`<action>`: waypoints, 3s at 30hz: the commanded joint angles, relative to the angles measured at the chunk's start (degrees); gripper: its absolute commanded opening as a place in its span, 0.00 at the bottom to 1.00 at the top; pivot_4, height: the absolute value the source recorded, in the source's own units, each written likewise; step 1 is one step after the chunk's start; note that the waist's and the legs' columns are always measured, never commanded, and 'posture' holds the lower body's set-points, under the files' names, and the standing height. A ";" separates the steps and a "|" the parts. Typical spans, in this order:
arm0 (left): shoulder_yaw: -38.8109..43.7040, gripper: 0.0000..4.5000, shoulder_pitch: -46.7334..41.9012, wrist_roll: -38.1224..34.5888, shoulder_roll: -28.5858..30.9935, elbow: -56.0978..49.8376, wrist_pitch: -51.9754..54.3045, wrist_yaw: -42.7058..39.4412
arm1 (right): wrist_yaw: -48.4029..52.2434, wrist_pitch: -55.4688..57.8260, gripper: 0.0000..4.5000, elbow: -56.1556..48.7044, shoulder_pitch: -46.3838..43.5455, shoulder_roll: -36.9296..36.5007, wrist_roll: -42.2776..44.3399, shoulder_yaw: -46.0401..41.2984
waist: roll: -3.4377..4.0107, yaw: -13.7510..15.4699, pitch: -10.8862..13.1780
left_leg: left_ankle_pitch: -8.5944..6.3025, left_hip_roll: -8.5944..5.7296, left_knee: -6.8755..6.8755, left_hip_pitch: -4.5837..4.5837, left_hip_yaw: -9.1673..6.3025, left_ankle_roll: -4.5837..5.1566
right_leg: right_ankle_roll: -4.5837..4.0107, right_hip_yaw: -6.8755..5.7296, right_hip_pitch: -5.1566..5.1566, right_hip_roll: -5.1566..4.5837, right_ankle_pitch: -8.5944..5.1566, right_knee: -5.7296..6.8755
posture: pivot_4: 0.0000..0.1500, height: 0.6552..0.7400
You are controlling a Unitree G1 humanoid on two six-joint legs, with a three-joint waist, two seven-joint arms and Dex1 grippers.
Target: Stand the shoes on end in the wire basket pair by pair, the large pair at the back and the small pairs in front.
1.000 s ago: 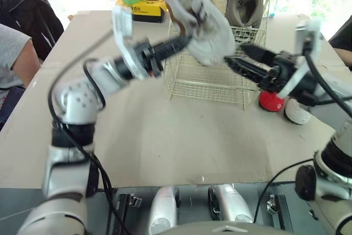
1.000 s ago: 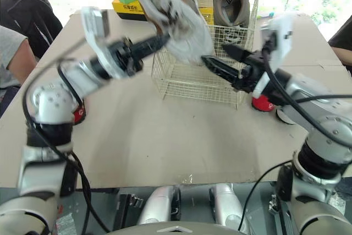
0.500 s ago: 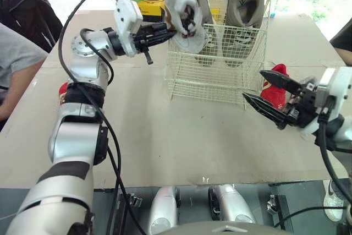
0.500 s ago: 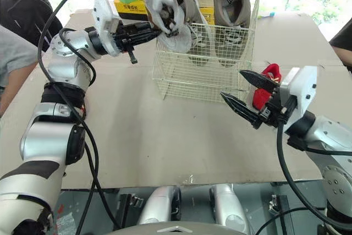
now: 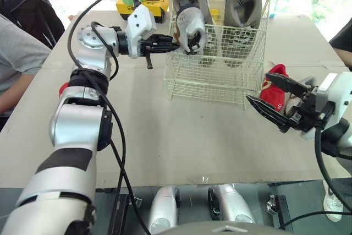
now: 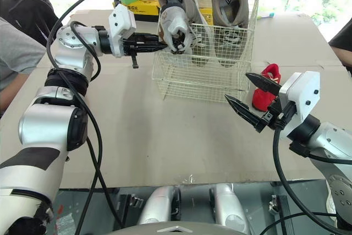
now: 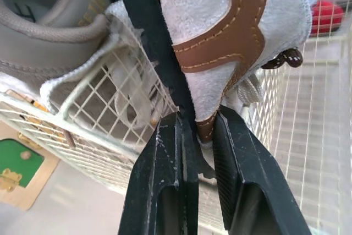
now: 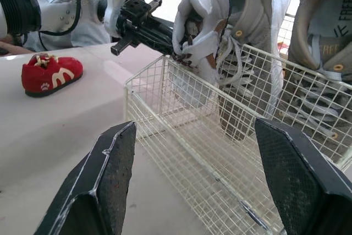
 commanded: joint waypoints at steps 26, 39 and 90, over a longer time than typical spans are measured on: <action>13.28 0.80 44.94 -38.19 -1.17 -83.43 58.90 12.87 | -2.37 3.75 0.73 25.35 -0.54 -11.09 -14.84 0.62 | 0.12 -0.25 -0.08 | 0.01 0.28 0.17 0.30 -0.17 0.00 | 0.02 0.11 0.34 -0.13 0.00 0.06 | 1.00 1.00; 7.21 0.80 54.72 -42.93 -4.91 -99.06 59.76 24.45 | -2.94 29.90 0.73 50.63 -19.81 -19.86 -14.06 -0.97 | 0.16 -0.03 -0.12 | -0.01 -0.08 -0.01 0.77 0.03 0.03 | 0.05 0.60 0.64 -0.08 -0.02 -0.03 | 1.00 1.00; 14.02 0.80 66.79 -41.65 -6.12 -97.67 45.39 33.74 | -29.75 -45.04 0.02 44.13 -32.39 24.17 -49.83 19.00 | 0.33 -0.34 -0.09 | -0.01 -0.18 -0.15 0.73 0.09 0.01 | 0.17 0.77 0.39 -0.20 -0.10 -0.04 | 1.00 1.00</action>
